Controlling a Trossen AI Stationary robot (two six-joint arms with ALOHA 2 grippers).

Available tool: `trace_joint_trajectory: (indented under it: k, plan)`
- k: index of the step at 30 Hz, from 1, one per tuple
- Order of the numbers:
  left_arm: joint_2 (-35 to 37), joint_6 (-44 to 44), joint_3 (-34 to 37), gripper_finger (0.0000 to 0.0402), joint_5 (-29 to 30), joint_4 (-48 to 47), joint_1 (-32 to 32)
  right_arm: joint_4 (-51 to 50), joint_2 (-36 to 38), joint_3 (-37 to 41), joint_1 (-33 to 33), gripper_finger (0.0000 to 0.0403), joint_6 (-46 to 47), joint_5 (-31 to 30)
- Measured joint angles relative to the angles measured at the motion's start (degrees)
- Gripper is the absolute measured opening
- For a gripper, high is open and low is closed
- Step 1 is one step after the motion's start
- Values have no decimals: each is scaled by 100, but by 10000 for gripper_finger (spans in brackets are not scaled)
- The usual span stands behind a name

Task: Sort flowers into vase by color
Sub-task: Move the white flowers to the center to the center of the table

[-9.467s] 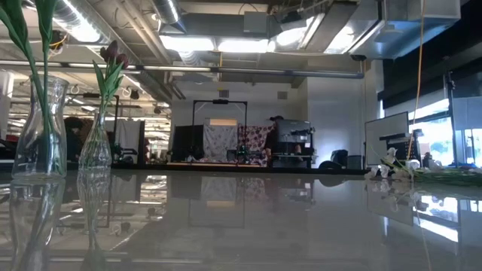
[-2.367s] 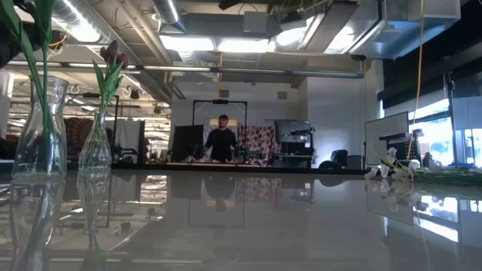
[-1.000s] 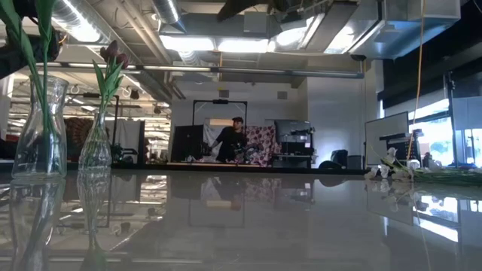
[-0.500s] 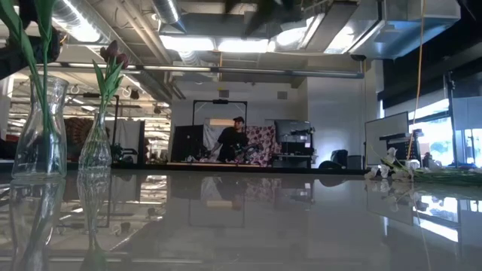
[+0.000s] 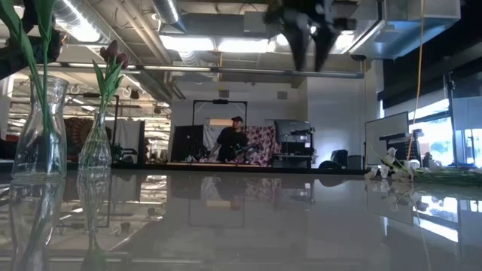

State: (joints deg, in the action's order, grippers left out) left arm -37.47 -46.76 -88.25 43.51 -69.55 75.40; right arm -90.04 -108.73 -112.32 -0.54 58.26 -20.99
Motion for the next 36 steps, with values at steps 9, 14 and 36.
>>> trace_joint_trajectory:
  k: [9, 14, 36]
  plan:
    - [-19, 1583, 236, 111, 2255, 1271, 0, 154, 845, 2733, -1289, 214, -74, 1082]
    - [-22, 1587, 356, 111, 3077, 1200, 0, 484, 933, 4168, -1543, 214, -318, 1753]
    - [-22, 1689, 368, 111, 3659, 1167, 0, 2289, 952, 7269, -2985, 172, -2468, 3195]
